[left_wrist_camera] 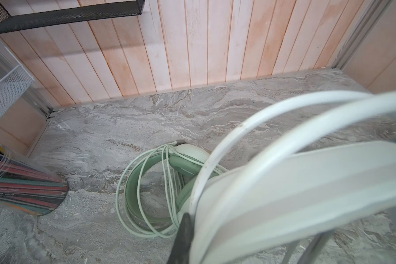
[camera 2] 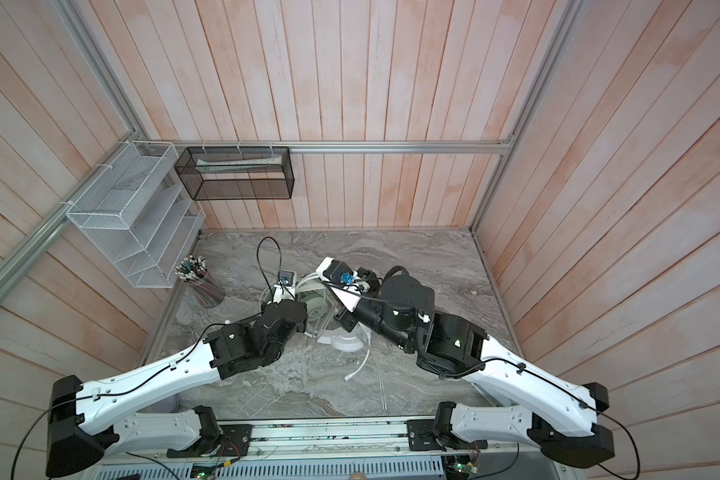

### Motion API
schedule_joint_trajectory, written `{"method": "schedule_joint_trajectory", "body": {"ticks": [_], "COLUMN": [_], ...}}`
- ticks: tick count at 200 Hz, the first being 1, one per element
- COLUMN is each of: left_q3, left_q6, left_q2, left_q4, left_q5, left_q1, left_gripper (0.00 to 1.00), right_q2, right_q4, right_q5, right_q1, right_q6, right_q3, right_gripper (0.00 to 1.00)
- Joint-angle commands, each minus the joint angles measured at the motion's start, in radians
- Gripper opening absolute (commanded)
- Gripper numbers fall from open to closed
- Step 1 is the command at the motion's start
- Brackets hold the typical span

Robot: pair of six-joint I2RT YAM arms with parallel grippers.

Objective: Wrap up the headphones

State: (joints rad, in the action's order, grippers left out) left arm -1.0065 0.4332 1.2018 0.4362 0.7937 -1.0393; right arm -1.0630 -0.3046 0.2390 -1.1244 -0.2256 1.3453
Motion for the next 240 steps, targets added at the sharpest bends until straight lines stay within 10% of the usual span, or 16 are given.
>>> {"method": "schedule_joint_trajectory", "body": {"ticks": [1, 62, 240], "left_q3": [0.014, 0.084, 0.055], "left_q6": [0.03, -0.032, -0.061], "left_q2": [-0.041, -0.116, -0.244], "left_q4": [-0.062, -0.117, -0.115], "left_q5": [0.054, 0.02, 0.019], "left_q1": [-0.01, -0.045, -0.067], "left_gripper": [0.0, 0.0, 0.0], "right_q2": [-0.01, -0.106, -0.108], "right_q4": [0.07, 0.077, 0.148], "right_q5": [-0.084, -0.156, -0.115], "right_q1": [0.109, 0.378, 0.451], "right_q6": [0.044, 0.124, 0.199], "right_q3": [-0.017, 0.077, -0.034], "right_gripper": [0.0, 0.0, 0.0]}}
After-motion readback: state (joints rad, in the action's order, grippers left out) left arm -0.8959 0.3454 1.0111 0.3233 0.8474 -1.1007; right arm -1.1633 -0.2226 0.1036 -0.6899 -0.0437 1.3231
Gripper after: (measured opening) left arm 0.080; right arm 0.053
